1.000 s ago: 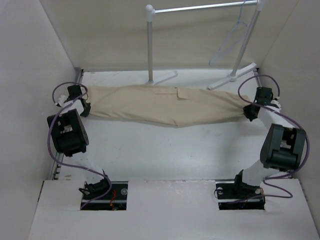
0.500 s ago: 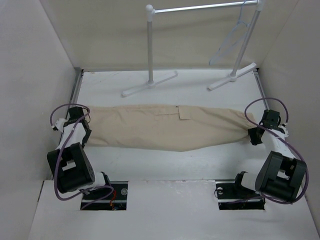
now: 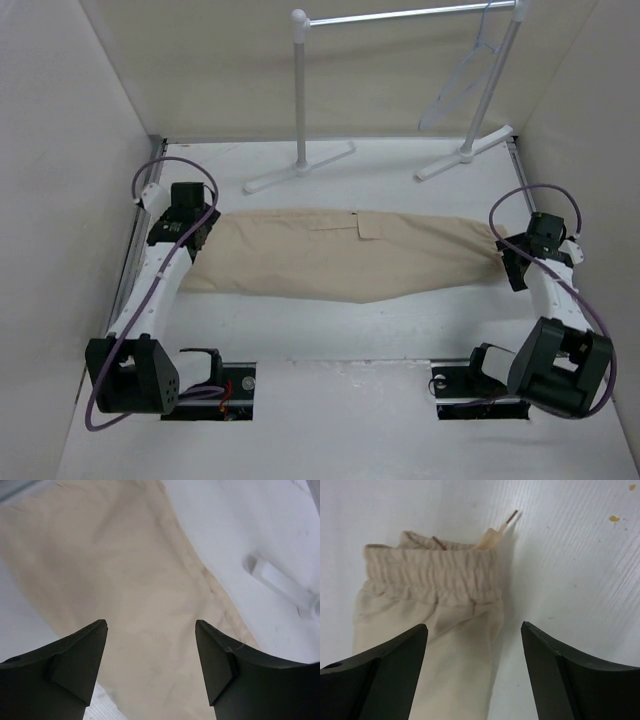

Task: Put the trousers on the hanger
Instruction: Fold the trousers at the center of the board.

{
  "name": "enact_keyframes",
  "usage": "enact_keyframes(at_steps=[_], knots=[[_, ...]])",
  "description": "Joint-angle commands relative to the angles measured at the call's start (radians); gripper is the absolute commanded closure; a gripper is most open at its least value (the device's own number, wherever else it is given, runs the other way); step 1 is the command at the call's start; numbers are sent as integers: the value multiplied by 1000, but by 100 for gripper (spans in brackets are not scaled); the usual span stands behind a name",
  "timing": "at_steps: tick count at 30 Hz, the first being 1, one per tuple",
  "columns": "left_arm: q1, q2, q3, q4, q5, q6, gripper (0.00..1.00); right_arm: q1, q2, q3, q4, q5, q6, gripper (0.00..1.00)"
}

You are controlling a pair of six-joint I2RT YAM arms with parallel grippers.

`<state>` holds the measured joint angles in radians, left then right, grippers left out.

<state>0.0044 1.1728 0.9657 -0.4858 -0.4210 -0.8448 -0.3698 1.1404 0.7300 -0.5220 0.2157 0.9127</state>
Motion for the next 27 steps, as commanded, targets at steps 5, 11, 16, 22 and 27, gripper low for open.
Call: enact_keyframes(at_steps=[5,11,16,22,27], knots=[[-143,77,-62,118,90,-46,33,-37,189,5,157,-91,9,20],[-151,83,-111,177,136,-51,34,-27,358,57,178,-101,67,28],[-119,70,-119,191,165,-45,34,-25,351,101,154,-88,103,84],[-134,88,-104,191,174,-42,33,-31,83,239,27,137,23,93],[-229,120,-30,178,182,-45,33,-79,-68,408,5,120,-66,91]])
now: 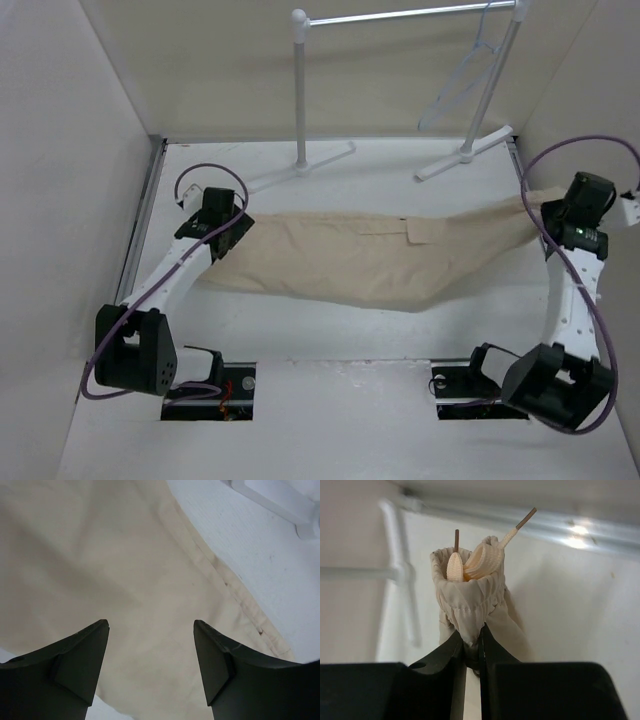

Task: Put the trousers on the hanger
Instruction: Fold the trousers at the center of the board.

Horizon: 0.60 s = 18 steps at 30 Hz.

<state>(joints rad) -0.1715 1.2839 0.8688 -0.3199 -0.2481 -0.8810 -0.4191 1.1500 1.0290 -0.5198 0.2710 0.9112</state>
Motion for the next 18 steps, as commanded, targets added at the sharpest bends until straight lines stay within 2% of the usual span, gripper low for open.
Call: enact_keyframes(at_steps=[1,5,10,13,18], knots=[[-79,17,87,7,9,-7,33,-33,-90,140,1,41,-80,90],[-182,35,165,-15,-3,-13,33,4,-107,229,-9,-58,-162,89],[-205,0,210,-24,-29,-13,33,240,-110,296,-22,-64,-245,89],[-161,-61,205,-47,-33,-6,33,467,-63,356,-40,-40,-248,89],[-12,-158,154,-53,1,14,31,850,104,480,-55,115,-199,89]])
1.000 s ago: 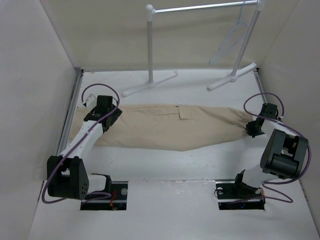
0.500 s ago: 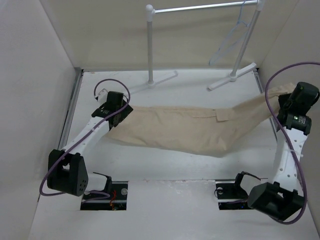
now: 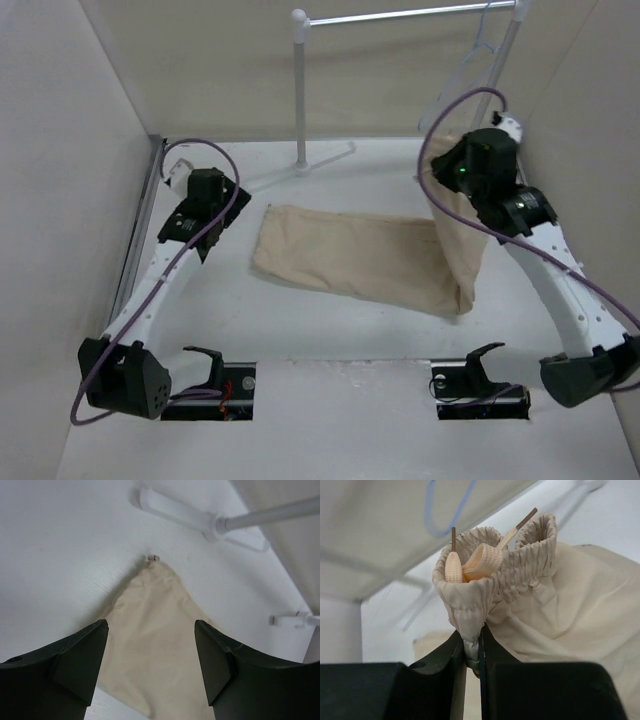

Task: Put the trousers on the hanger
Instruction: Fold the trousers at the center of the board.

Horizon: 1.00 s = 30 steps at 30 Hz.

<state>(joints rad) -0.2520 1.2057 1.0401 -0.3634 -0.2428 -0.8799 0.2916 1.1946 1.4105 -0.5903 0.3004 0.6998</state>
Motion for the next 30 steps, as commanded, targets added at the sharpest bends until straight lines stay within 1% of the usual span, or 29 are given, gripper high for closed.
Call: enact_keyframes(at_steps=[1,4,6,9,10,12,14,15,16,18,21,23,24,25,26,28,29,30], knots=[[99,-92,-26,-8,6,22,31,205,110,137,9,104,23,89],[187,-116,-54,3,40,38,31,371,273,256,3,137,62,89],[251,-129,-72,4,56,39,31,466,403,342,12,149,81,87],[331,-147,-95,12,76,36,31,586,622,503,9,115,75,84],[354,-153,-101,11,83,36,31,626,695,551,9,100,73,79],[392,-164,-110,11,92,33,31,697,819,634,-8,48,75,63],[414,-172,-118,11,92,33,31,749,897,671,-19,19,70,37],[420,-173,-120,11,92,33,30,766,916,682,-41,3,66,30],[421,-172,-120,12,96,35,30,769,910,679,-61,-7,66,25],[409,-161,-115,18,102,41,30,736,846,615,-60,-24,52,20],[313,-130,-111,40,94,42,31,648,645,373,47,-55,43,21],[209,-85,-95,60,88,42,33,582,497,178,128,-81,43,25],[144,-48,-81,73,82,44,34,556,449,112,145,-84,43,28],[95,-20,-72,84,74,44,36,516,388,25,159,-93,46,34],[37,24,-52,98,70,44,38,467,325,-79,168,-107,49,50],[-67,133,-5,136,77,53,43,397,248,-210,170,-130,56,73],[-109,187,21,153,79,59,44,357,211,-278,165,-150,59,79],[-144,240,50,168,86,67,45,323,173,-339,165,-168,64,82]])
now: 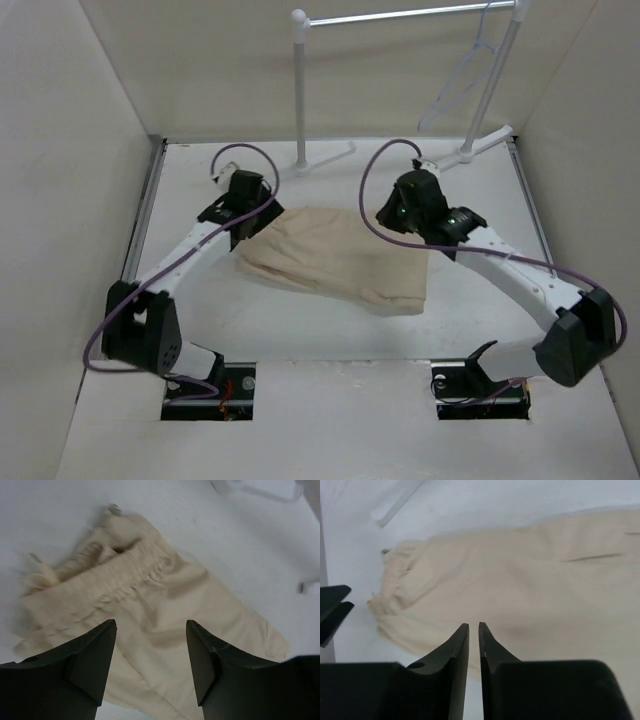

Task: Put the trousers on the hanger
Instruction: Fold the trousers at the center of the board.

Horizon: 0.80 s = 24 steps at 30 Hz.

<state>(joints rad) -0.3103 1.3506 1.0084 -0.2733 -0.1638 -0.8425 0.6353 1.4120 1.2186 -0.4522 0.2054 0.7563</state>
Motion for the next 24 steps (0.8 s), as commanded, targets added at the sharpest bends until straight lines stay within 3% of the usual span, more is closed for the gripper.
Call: enact_keyframes(at_steps=[1,5,9,13,18,24], knots=[[-109,148,103,94,16,43,45,-48,-82,-207,35,-80,9,83],[-129,313,145,137,17,60,46,-145,-163,-384,56,-115,29,86],[-73,340,53,140,-46,57,47,-162,-199,-503,72,-167,90,86],[3,300,-95,128,-117,56,47,-151,-160,-616,124,-184,136,86],[59,150,-260,76,-157,36,44,-131,-117,-625,148,-184,135,84],[67,-40,-214,5,-168,34,33,-127,-148,-487,54,-193,52,74]])
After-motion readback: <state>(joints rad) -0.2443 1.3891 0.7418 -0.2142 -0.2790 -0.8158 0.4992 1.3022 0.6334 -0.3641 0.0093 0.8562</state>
